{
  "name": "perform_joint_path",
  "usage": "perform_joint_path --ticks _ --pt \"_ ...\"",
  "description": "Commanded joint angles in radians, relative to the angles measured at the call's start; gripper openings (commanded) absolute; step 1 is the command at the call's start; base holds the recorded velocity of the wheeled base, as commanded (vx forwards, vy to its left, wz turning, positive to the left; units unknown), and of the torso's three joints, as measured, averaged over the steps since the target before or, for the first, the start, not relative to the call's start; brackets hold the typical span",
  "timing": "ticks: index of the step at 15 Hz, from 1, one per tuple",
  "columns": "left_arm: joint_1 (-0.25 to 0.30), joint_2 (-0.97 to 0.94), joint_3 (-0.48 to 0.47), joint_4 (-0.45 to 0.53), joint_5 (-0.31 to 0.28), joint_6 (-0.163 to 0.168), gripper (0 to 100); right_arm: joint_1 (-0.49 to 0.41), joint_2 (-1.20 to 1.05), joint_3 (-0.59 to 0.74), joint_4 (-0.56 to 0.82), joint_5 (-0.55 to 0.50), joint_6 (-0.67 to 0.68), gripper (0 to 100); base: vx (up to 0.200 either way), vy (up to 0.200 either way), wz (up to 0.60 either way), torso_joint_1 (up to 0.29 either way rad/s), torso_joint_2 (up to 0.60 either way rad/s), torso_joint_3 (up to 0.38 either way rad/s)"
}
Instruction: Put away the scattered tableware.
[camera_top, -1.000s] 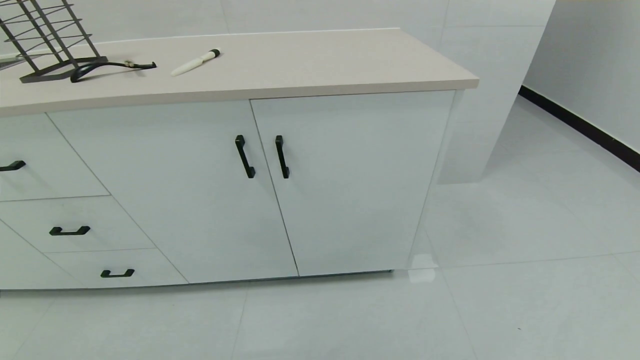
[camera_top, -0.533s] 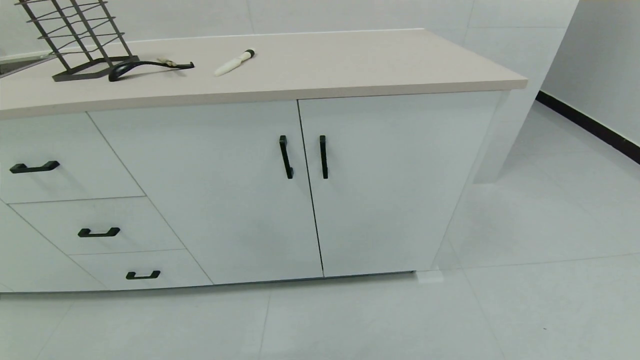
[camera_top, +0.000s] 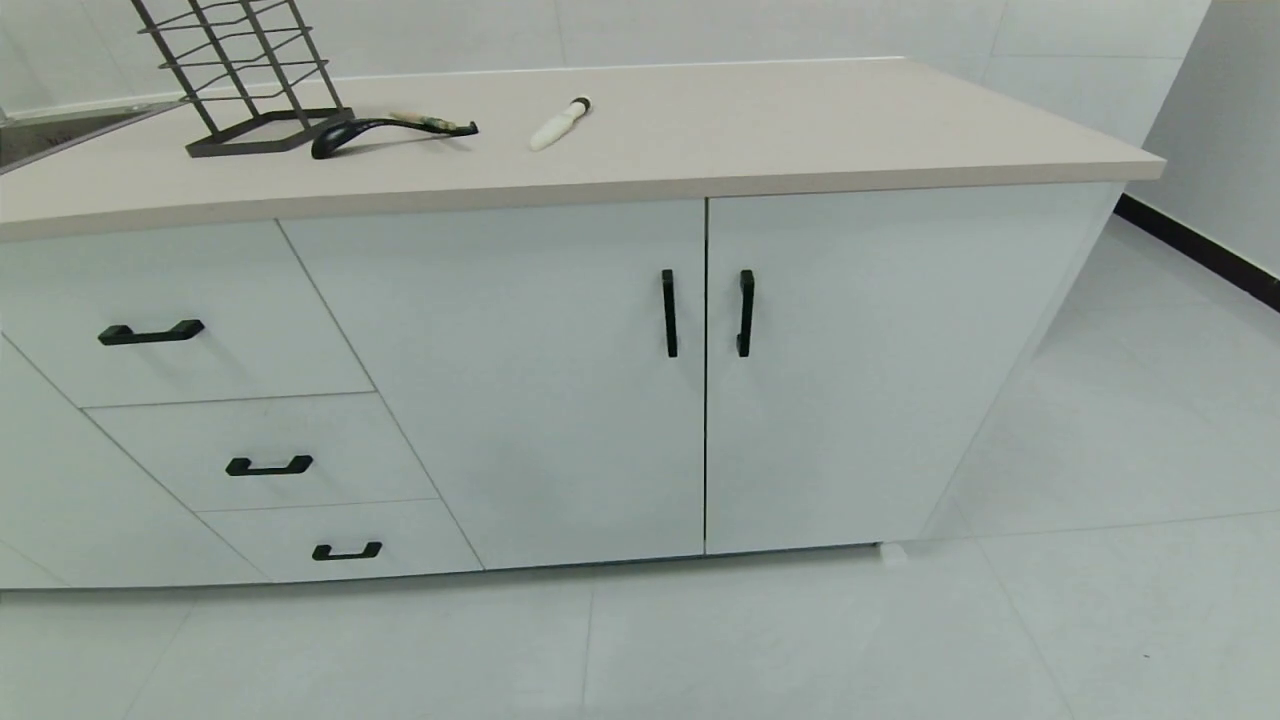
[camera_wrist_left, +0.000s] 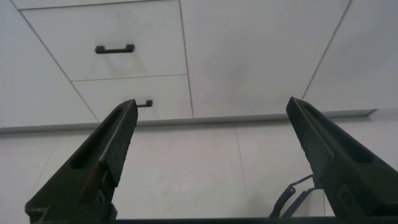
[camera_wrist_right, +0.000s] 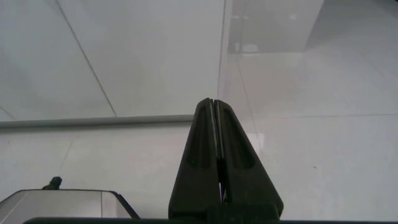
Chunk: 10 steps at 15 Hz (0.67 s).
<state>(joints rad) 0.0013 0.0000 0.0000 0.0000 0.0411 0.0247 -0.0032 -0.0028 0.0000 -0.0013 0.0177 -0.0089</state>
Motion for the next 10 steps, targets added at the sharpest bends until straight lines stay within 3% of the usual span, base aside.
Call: perform_joint_path --ticks 1,6,9,10 --pt "0.000 0.000 0.000 0.000 0.000 0.000 100 0.000 0.003 0.000 0.000 0.001 0.000 0 0.000 0.200 0.00 0.007 0.00 0.002" --pt "0.000 0.000 0.000 0.000 0.000 0.000 100 0.000 0.003 0.000 0.000 0.001 -0.002 0 0.000 0.200 0.00 0.002 0.00 0.004" --pt "0.000 0.000 0.000 0.000 0.000 0.000 100 0.000 0.003 0.000 0.001 0.002 -0.005 0 0.000 0.000 0.00 0.000 0.00 0.000" --pt "0.000 0.000 0.000 0.000 0.000 0.000 100 0.000 0.003 0.000 0.001 0.002 -0.006 0 0.000 0.000 0.60 -0.002 0.00 0.002"
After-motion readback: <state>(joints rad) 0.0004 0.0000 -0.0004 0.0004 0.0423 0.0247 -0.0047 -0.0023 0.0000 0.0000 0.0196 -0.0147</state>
